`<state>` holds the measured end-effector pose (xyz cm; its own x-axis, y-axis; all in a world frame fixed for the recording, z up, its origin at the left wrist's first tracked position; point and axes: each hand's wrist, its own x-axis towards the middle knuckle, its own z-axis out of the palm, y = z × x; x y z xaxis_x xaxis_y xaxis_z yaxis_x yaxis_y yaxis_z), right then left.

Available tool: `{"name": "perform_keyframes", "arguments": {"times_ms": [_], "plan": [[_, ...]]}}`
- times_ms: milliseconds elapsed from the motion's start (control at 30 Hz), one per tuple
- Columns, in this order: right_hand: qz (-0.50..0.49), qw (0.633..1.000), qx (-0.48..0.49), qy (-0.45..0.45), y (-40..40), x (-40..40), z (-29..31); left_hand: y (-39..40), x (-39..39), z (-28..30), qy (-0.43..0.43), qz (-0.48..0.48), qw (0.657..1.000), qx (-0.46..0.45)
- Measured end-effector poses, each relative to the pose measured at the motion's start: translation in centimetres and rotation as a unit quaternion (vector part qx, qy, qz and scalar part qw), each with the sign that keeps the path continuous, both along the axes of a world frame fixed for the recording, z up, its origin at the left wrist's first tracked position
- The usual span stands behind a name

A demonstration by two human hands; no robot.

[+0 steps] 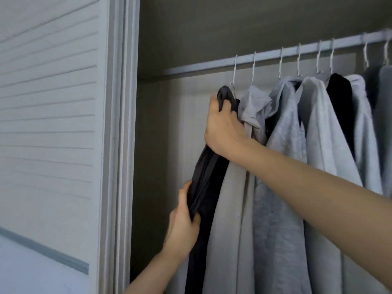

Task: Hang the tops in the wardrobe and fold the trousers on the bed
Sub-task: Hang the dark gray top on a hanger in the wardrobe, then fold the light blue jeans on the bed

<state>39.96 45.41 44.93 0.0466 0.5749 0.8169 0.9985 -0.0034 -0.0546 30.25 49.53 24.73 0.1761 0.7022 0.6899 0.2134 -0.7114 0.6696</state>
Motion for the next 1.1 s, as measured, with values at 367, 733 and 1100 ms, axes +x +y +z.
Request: {"name": "perform_keyframes", "arguments": {"times_ms": [367, 733, 1100], "plan": [[0.125, 0.976, -0.038, -0.171, -10.9, 0.3, -16.2, -11.1, -3.9, -6.7, -0.027, 0.150, 0.978, -0.142], [0.369, 0.902, -0.185, -0.128, -21.6, -3.7, -38.0, -32.0, -16.5, -22.6, -0.038, 0.358, 0.875, -0.324], [0.462, 0.724, -0.511, -0.034, -29.7, -14.9, -51.2, -47.2, -24.5, -32.8, 0.166, 0.487, 0.727, -0.455]]}}
